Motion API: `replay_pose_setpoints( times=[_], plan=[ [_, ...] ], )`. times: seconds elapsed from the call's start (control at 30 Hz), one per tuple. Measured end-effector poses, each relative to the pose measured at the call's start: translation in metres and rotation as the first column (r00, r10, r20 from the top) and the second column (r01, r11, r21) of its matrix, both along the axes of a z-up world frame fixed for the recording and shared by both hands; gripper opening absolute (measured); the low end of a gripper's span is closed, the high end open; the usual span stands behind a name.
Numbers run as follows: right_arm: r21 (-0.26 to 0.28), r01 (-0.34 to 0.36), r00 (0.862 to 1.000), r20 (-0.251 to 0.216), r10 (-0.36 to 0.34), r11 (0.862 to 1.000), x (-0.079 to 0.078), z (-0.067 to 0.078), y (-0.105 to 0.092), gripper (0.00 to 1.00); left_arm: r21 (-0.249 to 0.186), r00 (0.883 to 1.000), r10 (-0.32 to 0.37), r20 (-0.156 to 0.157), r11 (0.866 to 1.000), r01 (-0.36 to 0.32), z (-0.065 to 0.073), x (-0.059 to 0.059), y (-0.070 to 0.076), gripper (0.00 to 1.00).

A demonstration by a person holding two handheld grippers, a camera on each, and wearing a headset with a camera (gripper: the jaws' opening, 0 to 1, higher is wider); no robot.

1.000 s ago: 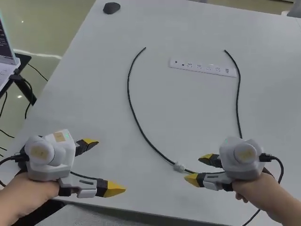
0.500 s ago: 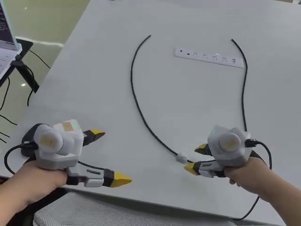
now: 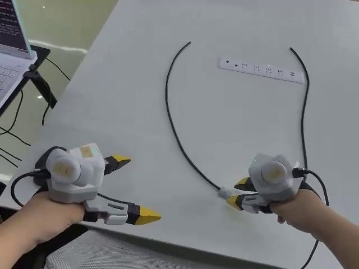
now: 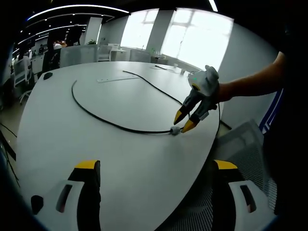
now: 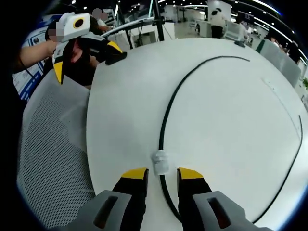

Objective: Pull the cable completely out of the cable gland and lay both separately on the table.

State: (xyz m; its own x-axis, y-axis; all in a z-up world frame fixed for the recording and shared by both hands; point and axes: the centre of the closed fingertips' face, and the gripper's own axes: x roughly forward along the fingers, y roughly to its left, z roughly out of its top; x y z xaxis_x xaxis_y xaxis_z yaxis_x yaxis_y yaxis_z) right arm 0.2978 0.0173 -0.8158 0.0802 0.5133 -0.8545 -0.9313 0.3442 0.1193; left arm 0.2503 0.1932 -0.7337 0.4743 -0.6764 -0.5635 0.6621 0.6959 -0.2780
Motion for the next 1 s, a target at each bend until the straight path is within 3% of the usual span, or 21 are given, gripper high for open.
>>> replay_pose_setpoints(
  times=[1.0],
  plan=[
    [-0.037, -0.047, 0.999, 0.005, 0.047, 0.998, -0.0020, -0.0065, 0.0063, 0.08, -0.033, 1.000, -0.019, -0.020, 0.999, 0.018, -0.0017, -0.0031, -0.0088, 0.92]
  ],
)
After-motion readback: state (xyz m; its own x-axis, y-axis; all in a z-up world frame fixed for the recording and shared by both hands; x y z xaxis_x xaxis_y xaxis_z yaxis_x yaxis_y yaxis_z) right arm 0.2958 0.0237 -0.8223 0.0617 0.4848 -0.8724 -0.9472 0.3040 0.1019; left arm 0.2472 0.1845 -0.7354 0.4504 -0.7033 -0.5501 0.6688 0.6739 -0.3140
